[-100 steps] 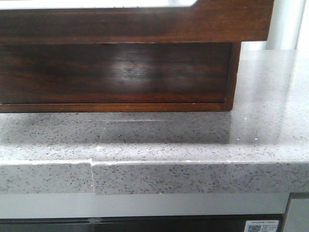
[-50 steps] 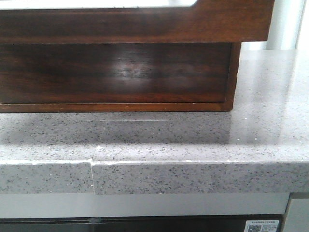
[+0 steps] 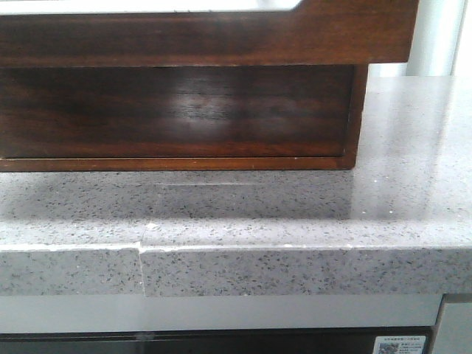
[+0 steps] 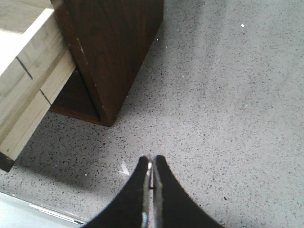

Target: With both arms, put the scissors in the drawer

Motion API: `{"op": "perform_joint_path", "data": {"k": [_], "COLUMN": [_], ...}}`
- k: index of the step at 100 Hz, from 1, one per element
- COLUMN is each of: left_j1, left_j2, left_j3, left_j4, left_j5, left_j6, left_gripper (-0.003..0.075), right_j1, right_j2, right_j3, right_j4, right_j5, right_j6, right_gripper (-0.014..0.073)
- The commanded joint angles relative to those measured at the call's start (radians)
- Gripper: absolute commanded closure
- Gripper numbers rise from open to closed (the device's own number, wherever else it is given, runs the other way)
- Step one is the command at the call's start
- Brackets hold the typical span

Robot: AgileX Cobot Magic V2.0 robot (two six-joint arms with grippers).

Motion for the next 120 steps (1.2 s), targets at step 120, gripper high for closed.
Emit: {"op": "perform_joint_path", "data": {"k": [120], "left_j1": [-0.001], "left_j2": [-0.031], "left_j3": [0.033], "left_j4": [0.000], "left_j5": [-0.085], "left_j6": [-0.013], "left_gripper": [0.0741], "right_j1": [-0.111], "right_j2": [-0.565], "right_j3": [0.623], "right_j4": [-0.003], "right_j5": [-0.682], "right_j6": [-0.009], "right_gripper": [0.0662]}}
